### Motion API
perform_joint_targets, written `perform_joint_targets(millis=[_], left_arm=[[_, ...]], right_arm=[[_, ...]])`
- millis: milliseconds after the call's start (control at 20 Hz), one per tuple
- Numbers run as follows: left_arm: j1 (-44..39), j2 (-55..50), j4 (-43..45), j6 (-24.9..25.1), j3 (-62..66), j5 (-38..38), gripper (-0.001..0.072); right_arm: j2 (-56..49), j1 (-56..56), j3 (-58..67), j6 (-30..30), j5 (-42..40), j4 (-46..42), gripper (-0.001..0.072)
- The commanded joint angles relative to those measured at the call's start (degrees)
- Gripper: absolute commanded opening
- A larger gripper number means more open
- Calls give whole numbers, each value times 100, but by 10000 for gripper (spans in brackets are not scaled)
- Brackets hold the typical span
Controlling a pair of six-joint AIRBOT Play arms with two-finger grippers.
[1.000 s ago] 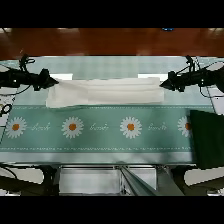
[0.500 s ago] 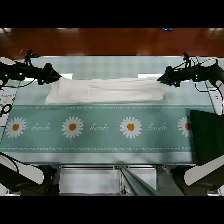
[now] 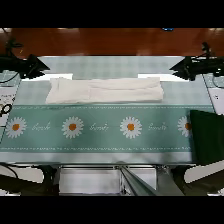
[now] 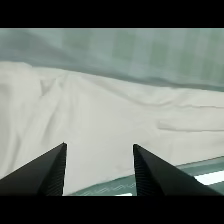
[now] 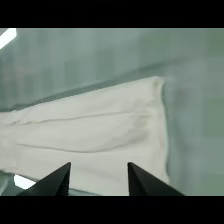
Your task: Fold the shirts.
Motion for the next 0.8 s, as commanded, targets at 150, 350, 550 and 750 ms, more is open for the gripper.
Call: perform_joint_targets(millis=[150, 350, 550, 750], left_arm=[[-457, 3119, 553, 289, -3598, 2146, 506], [-866, 3510, 507, 262, -4599, 2205, 506], [-1069, 3469, 417, 240, -4634, 2269, 506], [-1064, 3429, 129, 243, -4634, 2404, 506]], right_arm=[[793, -199, -1895, 66, -1582, -520, 421], [98, 116, -1899, -76, -1480, 125, 421], [-407, 400, -1810, -120, -1394, 570, 421], [-769, 881, -1375, -85, -1318, 669, 421]])
